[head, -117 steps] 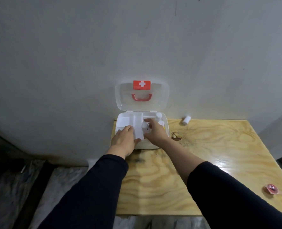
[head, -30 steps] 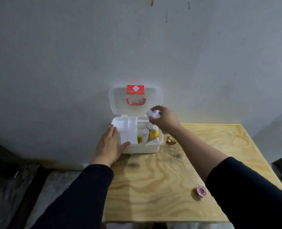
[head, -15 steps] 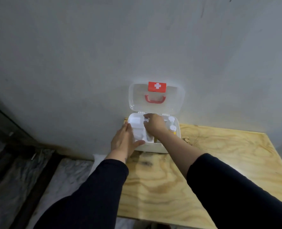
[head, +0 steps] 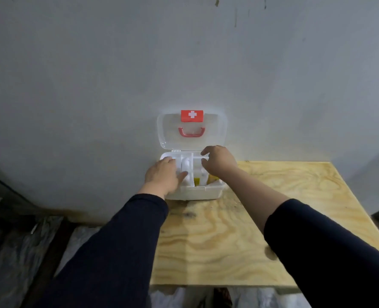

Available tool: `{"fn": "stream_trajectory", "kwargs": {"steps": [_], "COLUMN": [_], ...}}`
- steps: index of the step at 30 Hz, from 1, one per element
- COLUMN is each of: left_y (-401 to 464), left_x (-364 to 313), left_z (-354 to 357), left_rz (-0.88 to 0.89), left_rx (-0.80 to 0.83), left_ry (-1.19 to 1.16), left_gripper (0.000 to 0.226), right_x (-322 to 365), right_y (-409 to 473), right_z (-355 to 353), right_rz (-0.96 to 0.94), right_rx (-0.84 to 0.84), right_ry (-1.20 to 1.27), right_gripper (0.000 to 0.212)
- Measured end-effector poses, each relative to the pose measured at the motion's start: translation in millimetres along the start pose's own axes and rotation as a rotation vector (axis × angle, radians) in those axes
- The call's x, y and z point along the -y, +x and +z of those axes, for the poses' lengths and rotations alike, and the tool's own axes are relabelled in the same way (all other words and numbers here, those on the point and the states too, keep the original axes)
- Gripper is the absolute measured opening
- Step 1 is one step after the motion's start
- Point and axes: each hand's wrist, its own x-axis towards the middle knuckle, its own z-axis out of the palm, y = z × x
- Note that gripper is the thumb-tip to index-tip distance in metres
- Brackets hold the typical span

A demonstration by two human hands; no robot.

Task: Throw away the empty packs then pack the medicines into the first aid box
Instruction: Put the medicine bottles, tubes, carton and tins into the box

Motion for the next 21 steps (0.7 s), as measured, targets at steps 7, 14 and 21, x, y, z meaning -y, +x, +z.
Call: {"fn": "stream_trajectory", "kwargs": {"steps": [7, 14, 21], "left_y": [-6, -24, -54], "left_x": [-89, -169, -218], "left_z": [-13, 41, 93], "left_rz": [0.269, 0.369, 0.338], "left_rx": [0.083, 0.324, 0.396], "left_ry": [-0.086, 0.01, 0.066], "left_gripper": [0.042, 0.025, 0.023], "right_x": [-73, -172, -280], "right_y": [-59, -123, -171], "right_z": [-55, -80, -84], "right_rz": [0.163, 0.363, 0.483], "right_rx": [-0.006, 0.02, 0.113], "right_ry": [-0.109, -0.127, -0.145], "right_gripper": [0.033, 0.036, 0.037]}}
